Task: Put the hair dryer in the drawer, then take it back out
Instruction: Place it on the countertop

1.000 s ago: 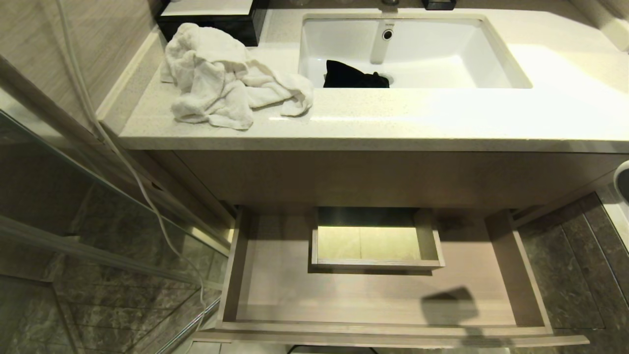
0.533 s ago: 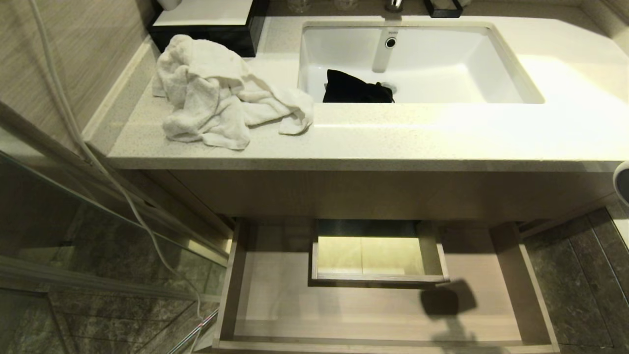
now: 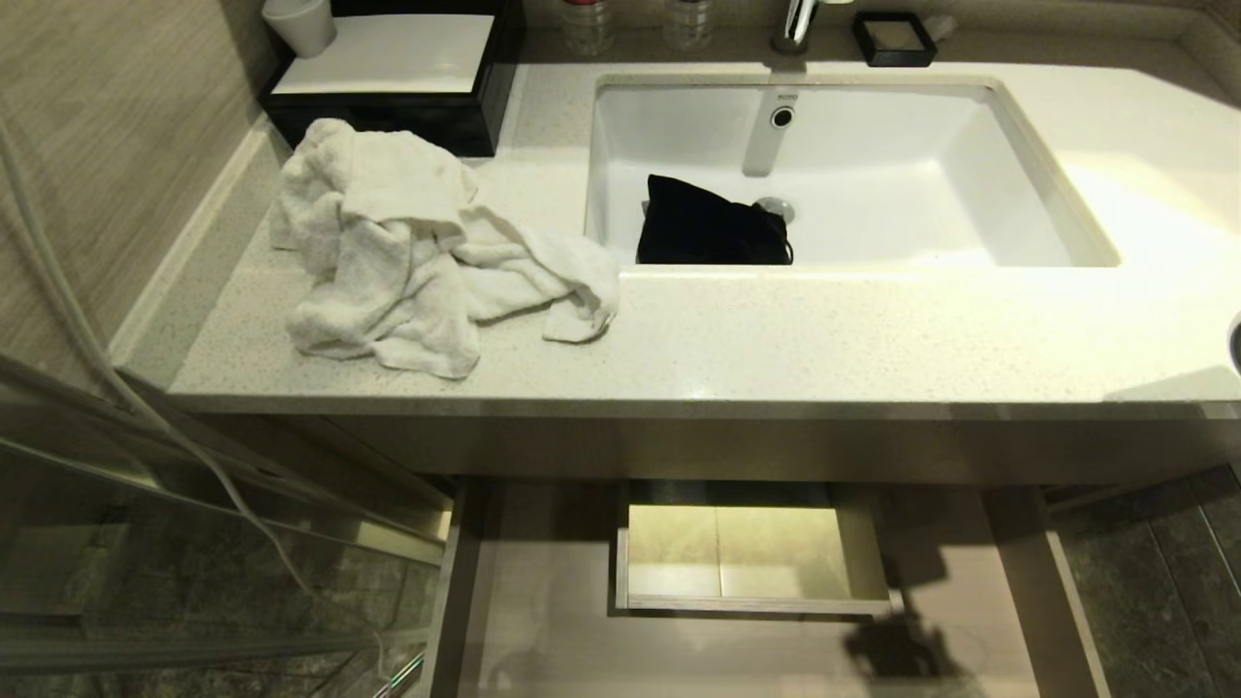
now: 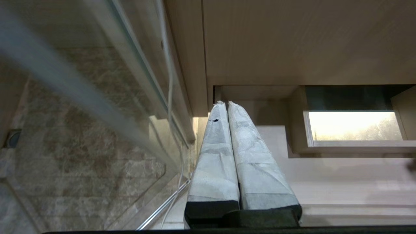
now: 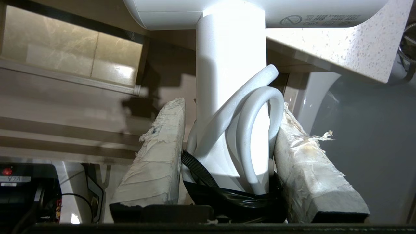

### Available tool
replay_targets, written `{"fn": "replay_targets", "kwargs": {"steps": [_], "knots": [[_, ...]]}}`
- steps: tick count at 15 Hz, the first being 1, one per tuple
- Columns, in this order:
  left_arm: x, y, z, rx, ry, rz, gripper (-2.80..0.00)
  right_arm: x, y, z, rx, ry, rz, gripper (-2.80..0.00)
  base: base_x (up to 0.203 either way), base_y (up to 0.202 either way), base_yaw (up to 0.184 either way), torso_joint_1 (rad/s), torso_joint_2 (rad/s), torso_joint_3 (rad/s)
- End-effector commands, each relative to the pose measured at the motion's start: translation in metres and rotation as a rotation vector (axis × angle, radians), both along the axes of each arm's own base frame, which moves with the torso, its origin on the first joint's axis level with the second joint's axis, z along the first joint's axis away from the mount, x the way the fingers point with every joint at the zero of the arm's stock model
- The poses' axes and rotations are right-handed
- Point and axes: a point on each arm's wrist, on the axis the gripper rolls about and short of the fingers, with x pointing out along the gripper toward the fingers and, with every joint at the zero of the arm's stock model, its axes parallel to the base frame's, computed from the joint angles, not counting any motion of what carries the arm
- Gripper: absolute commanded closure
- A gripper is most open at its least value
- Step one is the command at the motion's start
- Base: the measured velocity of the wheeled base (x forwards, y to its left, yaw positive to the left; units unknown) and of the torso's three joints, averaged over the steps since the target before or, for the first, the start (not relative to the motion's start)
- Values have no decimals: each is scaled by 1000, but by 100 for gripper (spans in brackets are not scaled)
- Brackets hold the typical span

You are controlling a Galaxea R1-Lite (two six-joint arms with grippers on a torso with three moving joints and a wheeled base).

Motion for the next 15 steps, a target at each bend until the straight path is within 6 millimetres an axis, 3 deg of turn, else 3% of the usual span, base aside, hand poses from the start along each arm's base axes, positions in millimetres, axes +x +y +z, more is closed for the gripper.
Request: {"fn": "replay_targets", "kwargs": {"steps": [1, 5, 11, 15], "knots": [[0, 0, 0, 0, 1, 0, 0, 3, -6, -1, 6, 13, -38, 0, 0, 0, 0, 359, -159, 197], [0, 0, 0, 0, 1, 0, 0, 9, -16, 4, -10, 4, -90, 0, 0, 0, 0, 252, -119, 128], [0, 0, 0, 0, 1, 0, 0, 32, -52, 11, 9, 27, -163, 0, 0, 0, 0, 15, -9, 9], [0, 0, 0, 0, 1, 0, 0, 70, -94, 16, 99, 30, 19, 0, 0, 0, 0, 0, 0, 0]]}}
